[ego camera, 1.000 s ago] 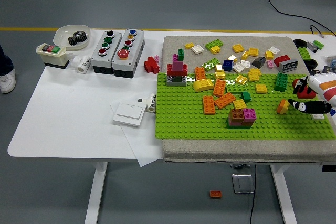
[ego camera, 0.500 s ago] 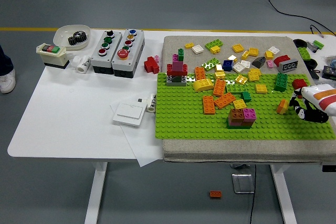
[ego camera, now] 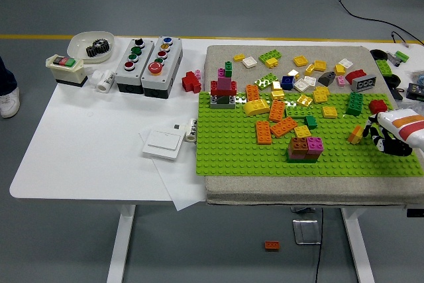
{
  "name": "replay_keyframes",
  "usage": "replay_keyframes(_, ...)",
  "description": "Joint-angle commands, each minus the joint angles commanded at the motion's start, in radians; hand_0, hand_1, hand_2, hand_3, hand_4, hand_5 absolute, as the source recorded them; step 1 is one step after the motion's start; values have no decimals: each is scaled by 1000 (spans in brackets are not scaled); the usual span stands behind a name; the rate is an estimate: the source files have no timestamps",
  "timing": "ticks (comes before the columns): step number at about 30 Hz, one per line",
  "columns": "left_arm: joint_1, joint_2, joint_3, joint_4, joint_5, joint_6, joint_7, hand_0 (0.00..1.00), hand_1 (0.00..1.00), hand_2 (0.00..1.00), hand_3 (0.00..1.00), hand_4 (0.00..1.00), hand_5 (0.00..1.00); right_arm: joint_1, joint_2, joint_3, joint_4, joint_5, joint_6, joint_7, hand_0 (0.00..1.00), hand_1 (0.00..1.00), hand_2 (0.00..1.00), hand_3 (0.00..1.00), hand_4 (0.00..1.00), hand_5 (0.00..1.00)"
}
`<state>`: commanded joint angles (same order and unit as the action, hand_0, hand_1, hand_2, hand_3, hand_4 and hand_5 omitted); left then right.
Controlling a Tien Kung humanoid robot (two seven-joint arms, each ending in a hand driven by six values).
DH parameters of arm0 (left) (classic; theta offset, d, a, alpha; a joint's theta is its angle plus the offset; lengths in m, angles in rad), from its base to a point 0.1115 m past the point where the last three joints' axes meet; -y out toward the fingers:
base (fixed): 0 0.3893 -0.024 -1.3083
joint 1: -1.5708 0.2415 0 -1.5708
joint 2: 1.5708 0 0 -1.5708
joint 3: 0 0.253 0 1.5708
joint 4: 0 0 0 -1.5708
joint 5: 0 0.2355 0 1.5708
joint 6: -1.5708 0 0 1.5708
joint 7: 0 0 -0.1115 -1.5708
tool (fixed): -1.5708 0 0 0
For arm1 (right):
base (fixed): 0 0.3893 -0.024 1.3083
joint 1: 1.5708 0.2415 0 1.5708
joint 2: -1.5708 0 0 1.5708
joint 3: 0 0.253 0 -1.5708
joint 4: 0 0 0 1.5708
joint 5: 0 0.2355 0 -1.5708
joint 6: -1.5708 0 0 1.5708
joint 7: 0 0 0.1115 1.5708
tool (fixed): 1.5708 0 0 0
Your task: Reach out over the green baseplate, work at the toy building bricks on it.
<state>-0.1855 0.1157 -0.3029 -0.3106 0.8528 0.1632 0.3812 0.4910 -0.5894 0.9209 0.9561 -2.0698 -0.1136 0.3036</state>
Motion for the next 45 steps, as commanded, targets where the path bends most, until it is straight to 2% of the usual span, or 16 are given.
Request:
replay_keyframes(11,-4,2,-3,-1,22,-7,0,792,791,761,593,658,667,23,9,-27,17,9,-6,-1,78,57,131,527,248,124)
replay_keyframes(20,-7,3,1,0,17,-7,-2,792,791,760,593,658,666,42,22,-33,-11,-1,-5,-8,79,60,133,527,254,128)
replay_keyframes(30,-7,3,0,0,18,-8,-1,792,791,760,593,658,667,0,1,-7,82,-13,-16,-4,79,58,132,520,254,133)
replay_keyframes(45,-8,2,2,0,16,-9,-5,797,788,758,593,657,666,-23,-9,1,86,-29,-4,-8,81,58,130,501,252,148)
